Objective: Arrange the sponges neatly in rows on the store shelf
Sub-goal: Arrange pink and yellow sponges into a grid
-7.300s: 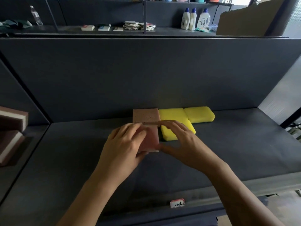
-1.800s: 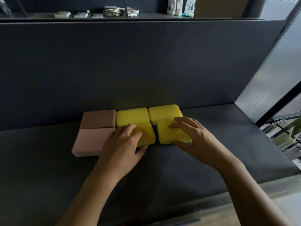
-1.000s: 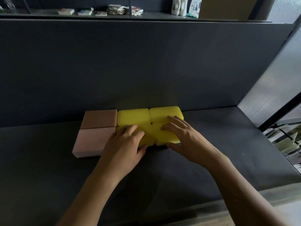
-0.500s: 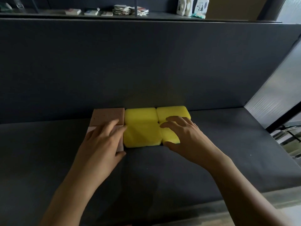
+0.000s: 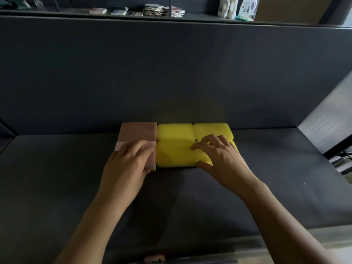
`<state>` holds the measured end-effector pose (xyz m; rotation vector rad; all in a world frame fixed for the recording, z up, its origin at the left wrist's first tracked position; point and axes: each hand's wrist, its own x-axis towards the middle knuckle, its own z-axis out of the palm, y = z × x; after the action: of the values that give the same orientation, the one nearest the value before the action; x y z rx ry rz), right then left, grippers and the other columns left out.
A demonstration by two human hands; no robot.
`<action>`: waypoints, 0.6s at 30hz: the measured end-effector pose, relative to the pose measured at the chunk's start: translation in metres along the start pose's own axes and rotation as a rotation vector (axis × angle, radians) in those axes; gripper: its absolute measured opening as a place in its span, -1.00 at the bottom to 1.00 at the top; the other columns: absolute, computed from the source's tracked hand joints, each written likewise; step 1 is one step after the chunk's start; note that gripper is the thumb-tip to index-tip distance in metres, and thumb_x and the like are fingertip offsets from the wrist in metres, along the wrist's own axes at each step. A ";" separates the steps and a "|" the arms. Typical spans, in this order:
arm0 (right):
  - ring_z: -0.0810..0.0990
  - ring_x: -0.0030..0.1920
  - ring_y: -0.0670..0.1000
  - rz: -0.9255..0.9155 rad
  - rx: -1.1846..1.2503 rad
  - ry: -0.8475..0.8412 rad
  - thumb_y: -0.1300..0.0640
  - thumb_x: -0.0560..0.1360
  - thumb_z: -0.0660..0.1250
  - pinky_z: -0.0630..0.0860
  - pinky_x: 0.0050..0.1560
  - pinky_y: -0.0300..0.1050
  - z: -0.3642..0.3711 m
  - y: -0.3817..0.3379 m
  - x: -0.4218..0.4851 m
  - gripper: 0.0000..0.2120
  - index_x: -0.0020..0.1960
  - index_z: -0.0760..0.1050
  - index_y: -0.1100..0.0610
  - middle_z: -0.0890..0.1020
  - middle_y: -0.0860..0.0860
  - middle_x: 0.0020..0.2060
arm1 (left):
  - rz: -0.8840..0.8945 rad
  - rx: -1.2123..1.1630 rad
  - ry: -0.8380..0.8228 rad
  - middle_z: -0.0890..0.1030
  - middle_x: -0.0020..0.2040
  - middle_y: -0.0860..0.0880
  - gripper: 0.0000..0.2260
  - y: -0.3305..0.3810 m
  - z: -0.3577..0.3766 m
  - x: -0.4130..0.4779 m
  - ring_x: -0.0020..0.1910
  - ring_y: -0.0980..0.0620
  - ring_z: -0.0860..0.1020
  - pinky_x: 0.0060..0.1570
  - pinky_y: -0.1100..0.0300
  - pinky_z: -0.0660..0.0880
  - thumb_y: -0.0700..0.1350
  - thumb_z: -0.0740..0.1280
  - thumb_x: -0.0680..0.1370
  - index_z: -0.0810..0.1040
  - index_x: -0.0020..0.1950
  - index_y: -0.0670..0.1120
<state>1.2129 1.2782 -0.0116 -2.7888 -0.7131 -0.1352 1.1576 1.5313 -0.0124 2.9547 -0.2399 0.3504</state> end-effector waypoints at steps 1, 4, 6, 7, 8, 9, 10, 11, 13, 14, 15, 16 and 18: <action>0.40 0.28 0.09 0.001 0.001 -0.001 -0.05 0.47 0.45 0.43 0.25 0.04 0.000 0.000 0.000 -0.53 0.35 0.46 -0.12 0.46 -0.04 0.28 | 0.001 0.001 0.000 0.46 0.32 0.04 -0.39 0.000 0.001 -0.001 0.26 -0.05 0.46 0.09 0.00 0.51 -0.14 0.56 0.33 0.49 0.35 0.01; 0.39 0.32 0.08 0.006 -0.007 -0.020 -0.09 0.48 0.43 0.39 0.30 0.03 -0.002 -0.002 -0.002 -0.51 0.38 0.44 -0.13 0.45 -0.06 0.30 | 0.009 -0.017 0.001 0.43 0.37 0.02 -0.37 -0.001 0.002 -0.004 0.30 -0.07 0.44 0.15 -0.03 0.47 -0.14 0.55 0.36 0.44 0.39 0.01; 0.37 0.35 0.08 0.001 -0.005 -0.019 -0.12 0.48 0.43 0.36 0.33 0.03 -0.006 -0.006 -0.004 -0.49 0.39 0.43 -0.13 0.44 -0.07 0.33 | -0.006 -0.036 0.004 0.39 0.42 0.01 -0.33 -0.001 0.000 -0.008 0.33 -0.08 0.43 0.21 -0.03 0.44 -0.12 0.54 0.37 0.39 0.44 0.02; 0.37 0.36 0.08 -0.012 0.000 -0.007 -0.12 0.47 0.43 0.35 0.33 0.04 -0.008 -0.009 -0.005 -0.49 0.39 0.44 -0.12 0.44 -0.07 0.34 | -0.021 -0.039 0.013 0.38 0.43 0.01 -0.33 -0.001 -0.003 -0.011 0.34 -0.08 0.42 0.23 -0.03 0.43 -0.09 0.53 0.37 0.38 0.45 0.01; 0.38 0.37 0.09 -0.029 0.009 0.009 -0.12 0.46 0.44 0.36 0.32 0.06 -0.011 -0.014 -0.005 -0.50 0.38 0.45 -0.10 0.45 -0.05 0.34 | -0.037 -0.038 0.032 0.38 0.43 0.00 -0.34 -0.002 -0.006 -0.016 0.34 -0.09 0.42 0.22 -0.03 0.43 -0.07 0.53 0.38 0.38 0.44 0.00; 0.40 0.37 0.11 -0.051 0.023 0.027 -0.11 0.46 0.45 0.39 0.29 0.07 -0.012 -0.019 -0.005 -0.51 0.36 0.47 -0.08 0.47 -0.03 0.34 | -0.053 -0.035 0.059 0.40 0.41 -0.01 -0.37 -0.002 -0.009 -0.021 0.33 -0.09 0.44 0.20 -0.03 0.44 -0.05 0.51 0.38 0.40 0.43 -0.02; 0.43 0.35 0.12 -0.079 0.046 0.047 -0.10 0.46 0.45 0.43 0.26 0.09 -0.013 -0.026 -0.004 -0.53 0.34 0.49 -0.06 0.49 -0.01 0.32 | -0.074 -0.030 0.086 0.43 0.39 -0.02 -0.41 -0.002 -0.013 -0.028 0.31 -0.09 0.45 0.18 -0.02 0.45 -0.04 0.49 0.40 0.43 0.40 -0.04; 0.47 0.31 0.13 -0.110 0.079 0.068 -0.08 0.46 0.45 0.47 0.22 0.10 -0.013 -0.034 -0.003 -0.56 0.31 0.50 -0.04 0.51 0.00 0.30 | -0.101 -0.023 0.108 0.45 0.37 -0.03 -0.46 -0.003 -0.017 -0.036 0.30 -0.08 0.47 0.17 -0.01 0.45 -0.01 0.46 0.42 0.46 0.38 -0.06; 0.52 0.25 0.12 -0.180 0.144 0.102 -0.05 0.48 0.43 0.53 0.16 0.10 -0.011 -0.055 -0.002 -0.61 0.28 0.52 -0.02 0.53 -0.01 0.26 | -0.161 -0.012 0.139 0.47 0.34 -0.03 -0.54 -0.007 -0.025 -0.054 0.28 -0.06 0.48 0.17 0.02 0.45 0.03 0.38 0.46 0.49 0.34 -0.07; 0.53 0.23 0.11 -0.216 0.168 0.118 -0.04 0.49 0.42 0.54 0.14 0.09 -0.010 -0.067 -0.001 -0.63 0.27 0.52 -0.02 0.54 -0.01 0.24 | -0.187 -0.011 0.157 0.48 0.32 -0.02 -0.56 -0.011 -0.028 -0.064 0.26 -0.05 0.49 0.15 0.03 0.46 0.04 0.34 0.47 0.51 0.32 -0.06; 0.53 0.22 0.10 -0.248 0.193 0.132 -0.02 0.50 0.42 0.55 0.12 0.09 -0.008 -0.080 0.001 -0.65 0.27 0.53 -0.01 0.54 -0.02 0.23 | -0.213 -0.010 0.174 0.49 0.30 -0.01 -0.59 -0.017 -0.032 -0.074 0.23 -0.05 0.50 0.12 0.04 0.47 0.05 0.32 0.48 0.53 0.29 -0.05; 0.54 0.21 0.09 -0.277 0.221 0.140 0.01 0.50 0.42 0.56 0.10 0.09 -0.006 -0.094 0.002 -0.66 0.26 0.54 0.00 0.55 -0.02 0.22 | -0.242 -0.006 0.186 0.51 0.28 0.00 -0.62 -0.023 -0.035 -0.085 0.20 -0.04 0.52 0.08 0.05 0.48 0.04 0.32 0.48 0.55 0.27 -0.04; 0.53 0.19 0.08 -0.350 0.273 0.136 0.04 0.51 0.42 0.55 0.09 0.09 -0.001 -0.123 0.005 -0.69 0.24 0.53 0.02 0.56 -0.03 0.19 | -0.304 0.011 0.208 0.54 0.23 0.02 -0.68 -0.039 -0.042 -0.108 0.11 -0.04 0.56 -0.02 0.06 0.50 0.02 0.36 0.49 0.58 0.22 -0.03</action>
<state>1.1581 1.3845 0.0182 -2.3528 -1.0882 -0.2677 1.0518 1.5916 -0.0033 2.8733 0.2348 0.6089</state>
